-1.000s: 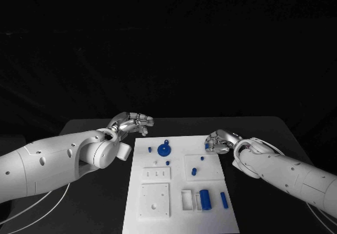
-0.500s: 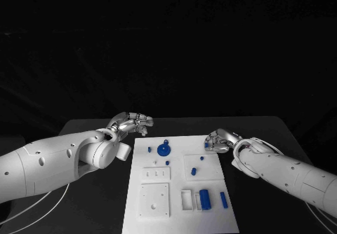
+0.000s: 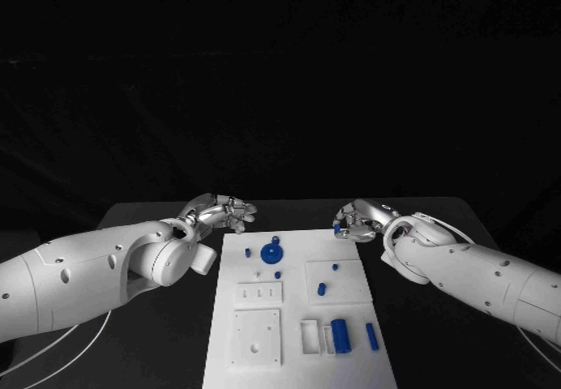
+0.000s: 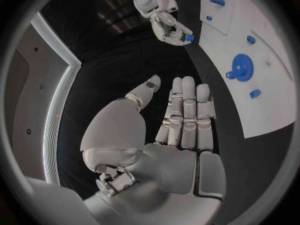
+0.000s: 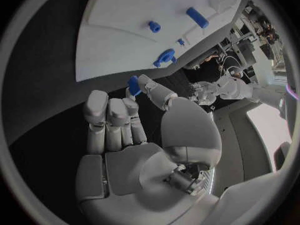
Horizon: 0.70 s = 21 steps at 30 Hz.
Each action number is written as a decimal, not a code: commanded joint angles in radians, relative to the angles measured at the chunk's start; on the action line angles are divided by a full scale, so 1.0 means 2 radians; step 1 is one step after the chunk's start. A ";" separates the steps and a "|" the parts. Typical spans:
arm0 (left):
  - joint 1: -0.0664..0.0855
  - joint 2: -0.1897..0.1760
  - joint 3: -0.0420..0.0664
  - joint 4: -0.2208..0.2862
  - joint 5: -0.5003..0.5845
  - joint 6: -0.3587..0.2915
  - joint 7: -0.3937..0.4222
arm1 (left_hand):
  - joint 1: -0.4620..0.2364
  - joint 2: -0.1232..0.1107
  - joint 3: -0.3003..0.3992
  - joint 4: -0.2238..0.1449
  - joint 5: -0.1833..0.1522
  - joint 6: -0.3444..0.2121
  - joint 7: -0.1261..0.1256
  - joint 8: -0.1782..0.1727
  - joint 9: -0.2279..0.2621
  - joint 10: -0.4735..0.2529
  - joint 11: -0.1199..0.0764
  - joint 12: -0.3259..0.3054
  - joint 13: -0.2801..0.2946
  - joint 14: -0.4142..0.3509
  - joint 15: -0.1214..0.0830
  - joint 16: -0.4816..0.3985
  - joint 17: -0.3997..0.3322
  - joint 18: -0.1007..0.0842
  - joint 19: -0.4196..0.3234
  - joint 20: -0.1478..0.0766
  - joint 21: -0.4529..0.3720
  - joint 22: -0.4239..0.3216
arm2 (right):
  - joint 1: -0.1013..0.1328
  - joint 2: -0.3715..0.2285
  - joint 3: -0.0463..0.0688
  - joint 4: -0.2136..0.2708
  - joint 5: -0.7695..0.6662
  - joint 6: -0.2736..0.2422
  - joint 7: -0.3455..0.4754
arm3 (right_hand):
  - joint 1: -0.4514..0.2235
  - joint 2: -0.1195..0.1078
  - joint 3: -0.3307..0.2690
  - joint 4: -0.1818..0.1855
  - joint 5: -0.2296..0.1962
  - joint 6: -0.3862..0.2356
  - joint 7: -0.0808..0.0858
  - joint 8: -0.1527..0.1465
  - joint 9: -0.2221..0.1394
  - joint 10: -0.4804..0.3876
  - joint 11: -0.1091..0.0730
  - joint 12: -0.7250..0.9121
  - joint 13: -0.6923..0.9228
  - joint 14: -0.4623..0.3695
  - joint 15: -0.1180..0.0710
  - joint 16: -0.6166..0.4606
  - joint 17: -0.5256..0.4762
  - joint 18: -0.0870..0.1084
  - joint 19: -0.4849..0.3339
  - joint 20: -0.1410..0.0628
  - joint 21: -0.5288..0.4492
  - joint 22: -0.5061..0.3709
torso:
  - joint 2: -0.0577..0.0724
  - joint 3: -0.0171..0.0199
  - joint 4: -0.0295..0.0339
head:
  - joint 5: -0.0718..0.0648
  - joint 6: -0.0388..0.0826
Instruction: Assemble the parts on the task board
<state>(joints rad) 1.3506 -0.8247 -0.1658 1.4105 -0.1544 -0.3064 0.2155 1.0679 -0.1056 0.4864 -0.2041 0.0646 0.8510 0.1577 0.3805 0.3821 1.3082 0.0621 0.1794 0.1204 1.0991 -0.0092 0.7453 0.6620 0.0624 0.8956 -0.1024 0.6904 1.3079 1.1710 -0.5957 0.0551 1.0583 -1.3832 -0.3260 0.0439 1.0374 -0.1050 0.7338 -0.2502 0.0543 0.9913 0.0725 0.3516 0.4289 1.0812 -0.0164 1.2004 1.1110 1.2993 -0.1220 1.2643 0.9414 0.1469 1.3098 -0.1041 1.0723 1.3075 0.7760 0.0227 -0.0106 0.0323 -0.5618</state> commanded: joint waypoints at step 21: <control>-0.010 0.039 -0.002 0.009 -0.060 0.028 -0.134 | -0.048 -0.010 -0.009 0.034 -0.005 0.012 -0.002 -0.015 0.004 -0.014 0.000 0.018 0.045 -0.013 -0.004 0.011 0.010 -0.004 -0.015 -0.007 -0.001 0.001 | 0.010 0.033 -0.001 0.122 -0.110 0.018 -0.117 | -0.013 -0.014 0.006 0.007 0.005 0.025 0.007 0.006 0.016 0.005 -0.004 0.000 0.002 0.003 -0.005 -0.002 0.003 0.057 0.006 -0.003 0.003 0.005 | -0.030 -0.0028 -0.0101 | 0.025 -0.005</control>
<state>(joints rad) 1.3313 -0.7504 -0.1709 1.4239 -0.2639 -0.2539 -0.0071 0.9760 -0.1186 0.4676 -0.1428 0.0606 0.8707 0.1542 0.3515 0.3901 1.2771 0.0641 0.2116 0.2067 1.0755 -0.0177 0.7664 0.6803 0.0610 0.8683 -0.1144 0.6900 1.3078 1.1923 -0.5341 0.0537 1.3003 -1.5713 -0.3015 -0.1652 1.0161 -0.1268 0.7453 -0.2410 0.0660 0.9978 0.0660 0.3629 0.4289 1.0885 -0.0235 1.2003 1.1144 1.3029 -0.1250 1.2644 0.9448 0.1471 1.3184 -0.1092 1.0723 1.3074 0.7241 0.0196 -0.0314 0.0769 -0.5669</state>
